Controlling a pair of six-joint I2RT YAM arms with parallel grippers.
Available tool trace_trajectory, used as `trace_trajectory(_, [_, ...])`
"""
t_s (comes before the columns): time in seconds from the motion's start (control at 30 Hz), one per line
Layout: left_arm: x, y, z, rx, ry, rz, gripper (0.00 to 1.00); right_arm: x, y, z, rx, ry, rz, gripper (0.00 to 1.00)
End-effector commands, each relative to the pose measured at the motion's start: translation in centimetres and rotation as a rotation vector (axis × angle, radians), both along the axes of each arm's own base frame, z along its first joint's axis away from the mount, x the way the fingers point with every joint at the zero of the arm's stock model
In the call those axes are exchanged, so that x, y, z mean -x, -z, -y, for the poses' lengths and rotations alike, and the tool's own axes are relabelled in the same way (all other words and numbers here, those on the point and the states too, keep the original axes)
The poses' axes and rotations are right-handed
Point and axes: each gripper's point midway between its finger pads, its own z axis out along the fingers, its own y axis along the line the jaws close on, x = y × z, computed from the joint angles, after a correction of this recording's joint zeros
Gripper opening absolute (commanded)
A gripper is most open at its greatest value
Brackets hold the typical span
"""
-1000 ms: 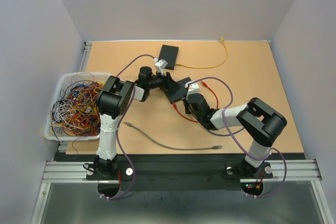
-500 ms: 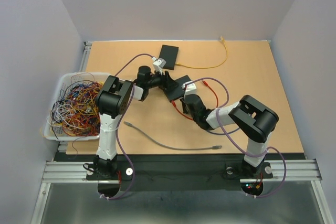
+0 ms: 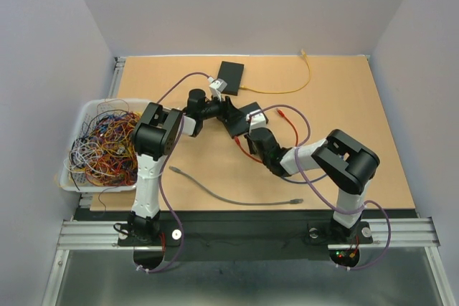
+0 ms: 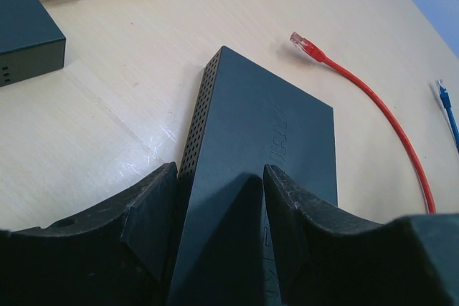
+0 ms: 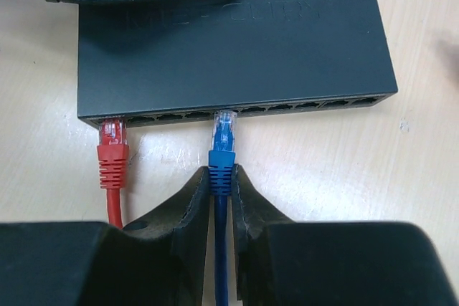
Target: Insert the plug into the switch port
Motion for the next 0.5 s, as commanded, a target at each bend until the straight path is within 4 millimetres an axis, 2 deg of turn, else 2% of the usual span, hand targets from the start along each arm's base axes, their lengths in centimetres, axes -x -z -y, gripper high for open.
trace_trajectory(0.0, [4.4, 0.8, 2.6, 0.036, 0.213, -0.091, 0.61, -3.1, -5.9, -2.8, -0.088, -0.032, 0.162, 0.0])
trace_trajectory(0.33, [5.6, 1.4, 3.5, -0.001, 0.269, -0.09, 0.59, -5.6, -7.7, -3.8, -0.104, -0.052, 0.202, 0.0])
trace_trajectory(0.47, [5.6, 1.5, 3.4, -0.007, 0.266, -0.09, 0.58, -6.9, -7.4, -3.3, -0.111, -0.035, 0.198, 0.0])
